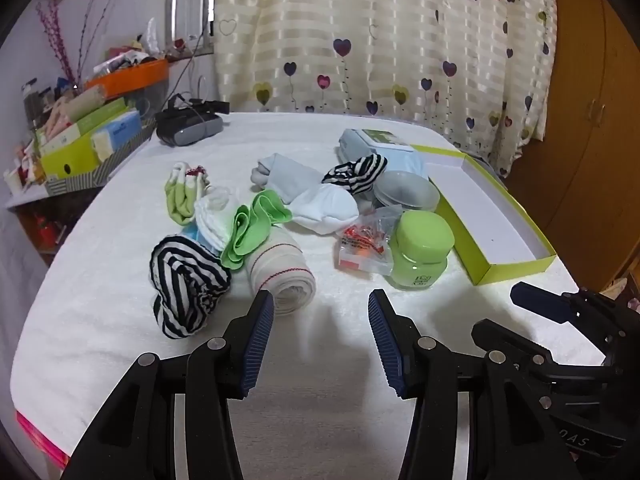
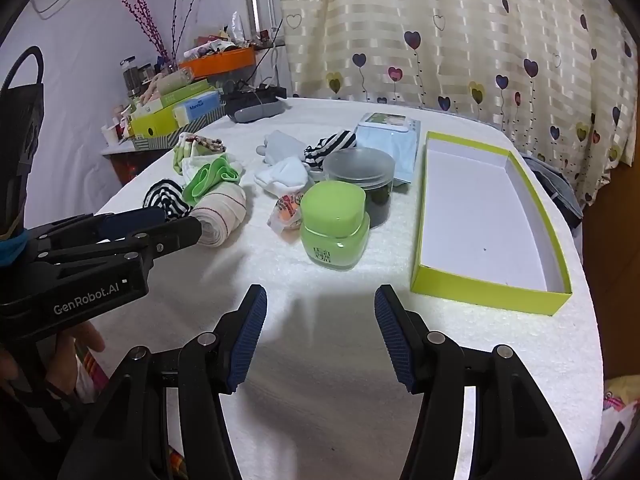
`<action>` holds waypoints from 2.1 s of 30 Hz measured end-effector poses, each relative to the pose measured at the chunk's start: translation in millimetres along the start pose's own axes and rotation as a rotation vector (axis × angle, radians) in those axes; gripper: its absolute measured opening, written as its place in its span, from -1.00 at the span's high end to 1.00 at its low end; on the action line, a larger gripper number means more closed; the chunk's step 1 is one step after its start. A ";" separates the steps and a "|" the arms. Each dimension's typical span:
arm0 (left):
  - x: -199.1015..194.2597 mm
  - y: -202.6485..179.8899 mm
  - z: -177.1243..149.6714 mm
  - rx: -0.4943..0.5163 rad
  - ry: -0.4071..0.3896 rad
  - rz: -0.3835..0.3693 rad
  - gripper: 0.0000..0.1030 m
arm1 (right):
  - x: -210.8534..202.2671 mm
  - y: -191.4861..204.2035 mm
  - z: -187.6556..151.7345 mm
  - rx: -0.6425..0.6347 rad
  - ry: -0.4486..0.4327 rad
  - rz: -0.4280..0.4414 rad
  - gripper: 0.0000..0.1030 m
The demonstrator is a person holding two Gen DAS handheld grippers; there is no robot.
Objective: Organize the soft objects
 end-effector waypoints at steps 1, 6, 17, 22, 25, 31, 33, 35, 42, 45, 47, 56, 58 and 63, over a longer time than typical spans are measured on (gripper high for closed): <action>0.0 0.2 0.7 0.003 0.002 -0.004 0.06 | 0.4 -7.8 -2.0 0.003 -0.006 0.012 -0.11; -0.2 -3.5 0.3 0.027 -0.001 -0.018 0.06 | 0.7 -6.7 -0.9 0.004 -0.007 0.013 -0.11; -3.2 -2.7 1.4 0.022 -0.015 -0.022 0.06 | -1.3 -6.5 -1.6 0.005 -0.019 0.016 -0.11; -7.2 -3.3 0.3 0.022 -0.031 -0.045 0.06 | -3.5 -6.6 -2.2 0.007 -0.023 0.018 -0.11; -9.5 -3.4 -0.6 0.023 -0.038 -0.047 0.06 | -5.4 -6.5 -2.3 0.009 -0.027 0.019 -0.11; -12.7 -2.6 -1.8 0.018 -0.047 -0.053 0.06 | -7.8 -5.4 -1.8 0.009 -0.032 0.021 -0.11; -14.3 -2.2 -2.4 0.017 -0.051 -0.059 0.06 | -8.6 -5.0 -1.2 0.008 -0.037 0.025 -0.11; -15.4 -1.1 -2.8 0.018 -0.050 -0.066 0.06 | -10.5 -4.2 -1.4 0.009 -0.045 0.031 -0.11; -18.9 -0.4 -4.7 0.021 -0.059 -0.055 0.06 | -14.6 -0.8 -0.4 0.008 -0.055 0.039 -0.11; -20.7 0.3 -5.3 0.019 -0.059 -0.063 0.06 | -13.6 -1.0 -1.0 0.008 -0.053 0.035 -0.11; -22.6 1.3 -5.1 0.018 -0.061 -0.069 0.06 | -14.0 -0.9 -1.1 0.008 -0.052 0.033 -0.11; -23.0 -2.0 -6.4 0.044 -0.039 -0.088 0.06 | -15.3 -1.2 -1.3 0.008 -0.051 0.029 -0.11; -21.9 -1.3 -6.3 0.042 -0.033 -0.091 0.06 | -15.3 -0.9 -1.2 0.007 -0.051 0.030 -0.11; -17.6 2.9 -5.3 0.032 -0.024 -0.086 0.06 | -16.6 -0.6 -0.7 0.003 -0.050 0.028 -0.11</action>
Point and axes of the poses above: each gripper's, at about its wrist camera, not at the fingertips, and x roughly the way its jaws point, y to its left, z to its top, the point moved 6 cm from there along x, roughly the way its jaws point, and after that the axes turned 12 degrees about y, right-handed, at the moved point
